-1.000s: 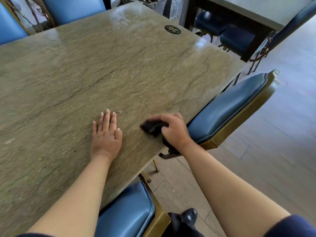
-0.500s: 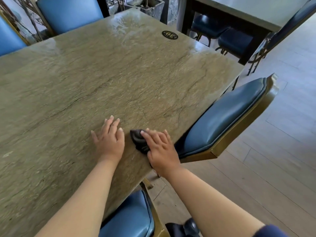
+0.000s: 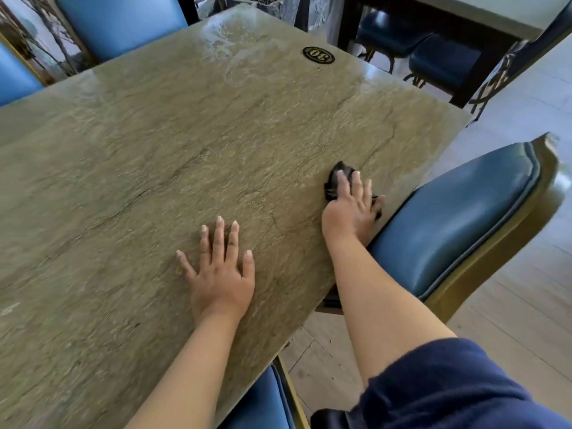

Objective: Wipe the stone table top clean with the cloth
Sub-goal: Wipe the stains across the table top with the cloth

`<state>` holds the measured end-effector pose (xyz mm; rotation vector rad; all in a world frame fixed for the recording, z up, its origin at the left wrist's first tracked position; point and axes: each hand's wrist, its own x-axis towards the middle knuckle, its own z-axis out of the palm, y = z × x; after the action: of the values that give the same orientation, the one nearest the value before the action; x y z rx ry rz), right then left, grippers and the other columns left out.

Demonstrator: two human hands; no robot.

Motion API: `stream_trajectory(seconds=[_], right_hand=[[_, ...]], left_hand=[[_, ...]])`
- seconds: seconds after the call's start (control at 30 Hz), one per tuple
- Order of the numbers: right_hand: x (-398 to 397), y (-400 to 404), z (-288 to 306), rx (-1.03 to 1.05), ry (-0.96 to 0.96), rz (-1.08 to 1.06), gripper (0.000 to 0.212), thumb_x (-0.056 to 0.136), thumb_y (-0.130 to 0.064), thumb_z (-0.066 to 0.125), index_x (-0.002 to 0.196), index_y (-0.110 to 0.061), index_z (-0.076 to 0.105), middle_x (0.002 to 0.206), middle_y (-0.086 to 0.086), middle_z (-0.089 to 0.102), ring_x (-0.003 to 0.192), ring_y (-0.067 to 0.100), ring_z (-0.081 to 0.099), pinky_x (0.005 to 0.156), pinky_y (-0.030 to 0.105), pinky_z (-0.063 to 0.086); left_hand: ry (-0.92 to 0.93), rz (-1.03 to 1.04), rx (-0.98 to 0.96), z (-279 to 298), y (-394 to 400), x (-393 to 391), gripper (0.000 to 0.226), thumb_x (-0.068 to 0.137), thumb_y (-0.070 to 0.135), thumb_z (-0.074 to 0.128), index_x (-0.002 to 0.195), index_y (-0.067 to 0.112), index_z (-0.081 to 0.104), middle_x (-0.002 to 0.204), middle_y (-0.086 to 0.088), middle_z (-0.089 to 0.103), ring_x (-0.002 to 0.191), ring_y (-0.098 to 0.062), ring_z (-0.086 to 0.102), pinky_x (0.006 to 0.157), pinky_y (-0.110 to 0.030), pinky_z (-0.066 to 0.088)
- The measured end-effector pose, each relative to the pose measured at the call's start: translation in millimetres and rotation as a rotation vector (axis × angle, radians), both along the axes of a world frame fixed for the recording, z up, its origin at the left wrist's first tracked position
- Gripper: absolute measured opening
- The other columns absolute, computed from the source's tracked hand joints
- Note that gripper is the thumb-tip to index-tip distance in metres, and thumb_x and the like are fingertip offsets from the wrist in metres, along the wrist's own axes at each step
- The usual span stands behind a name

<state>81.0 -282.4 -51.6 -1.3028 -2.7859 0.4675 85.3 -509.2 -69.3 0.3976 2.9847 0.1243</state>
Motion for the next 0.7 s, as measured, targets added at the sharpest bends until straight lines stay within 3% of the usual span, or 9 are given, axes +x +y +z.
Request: stream_trajectory(seconds=[0.2,0.27,0.4,0.47,0.6,0.7], right_hand=[[57.3,-75.7,-2.2,-0.051,0.17,0.594,0.059,0.092,-0.023,0.039,0.149,-0.035,0.026,0.16,-0.009,0.015,0.148,0.012,0.003,0.119,0.036,-0.009],[60.4,-62.5,-4.4,-0.028,0.171,0.558,0.059,0.092,-0.02,0.039,0.148,-0.035,0.03,0.159,-0.01,0.017,0.147,0.012,0.005,0.118,0.035,-0.008],[36.7,-20.0,-5.2,0.013,0.072,0.023,0.061,0.093,-0.016,0.038,0.149,-0.033,0.024,0.161,-0.005,0.008,0.148,0.018,0.001,0.117,0.044,-0.006],[29.7,-15.3,-6.3,0.01,0.057,-0.072,0.06,0.093,-0.017,0.037,0.15,-0.031,0.023,0.161,-0.003,0.007,0.148,0.02,0.001,0.117,0.046,-0.005],[40.1,-27.3,-6.0,0.017,0.051,0.142,0.059,0.095,-0.022,0.038,0.15,-0.031,0.02,0.162,-0.004,0.005,0.148,0.017,0.0,0.117,0.043,-0.006],[57.8,-56.0,-1.3,-0.022,0.102,0.445,0.06,0.094,-0.022,0.039,0.15,-0.033,0.022,0.161,-0.008,0.008,0.148,0.013,0.001,0.118,0.038,-0.008]], left_hand=[[0.008,-0.004,0.023,0.5,1.3,-0.2,0.06,0.094,0.048,-0.001,0.152,0.036,-0.008,0.159,0.011,-0.02,0.147,-0.015,-0.018,0.115,-0.062,-0.007],[0.006,-0.008,0.038,-0.9,0.5,0.3,0.06,0.093,0.049,-0.002,0.152,0.035,-0.009,0.159,0.012,-0.022,0.147,-0.015,-0.02,0.115,-0.062,-0.007],[0.013,-0.01,0.063,-1.7,-1.9,0.3,0.062,0.091,0.05,-0.004,0.151,0.036,-0.009,0.158,0.013,-0.023,0.146,-0.013,-0.022,0.115,-0.06,-0.01],[0.014,-0.012,0.056,-1.8,-1.1,-0.2,0.06,0.094,0.049,-0.001,0.151,0.037,-0.009,0.158,0.013,-0.022,0.146,-0.013,-0.022,0.115,-0.06,-0.011],[-0.04,-0.021,0.138,1.6,-2.1,-3.6,0.056,0.098,0.046,0.011,0.152,0.037,-0.001,0.16,0.014,-0.016,0.146,-0.01,-0.021,0.114,-0.056,-0.019],[-0.107,-0.012,0.479,8.9,-11.8,-3.1,0.063,0.089,0.05,0.012,0.151,0.037,0.02,0.161,0.017,0.008,0.147,-0.003,-0.008,0.114,-0.048,-0.023]])
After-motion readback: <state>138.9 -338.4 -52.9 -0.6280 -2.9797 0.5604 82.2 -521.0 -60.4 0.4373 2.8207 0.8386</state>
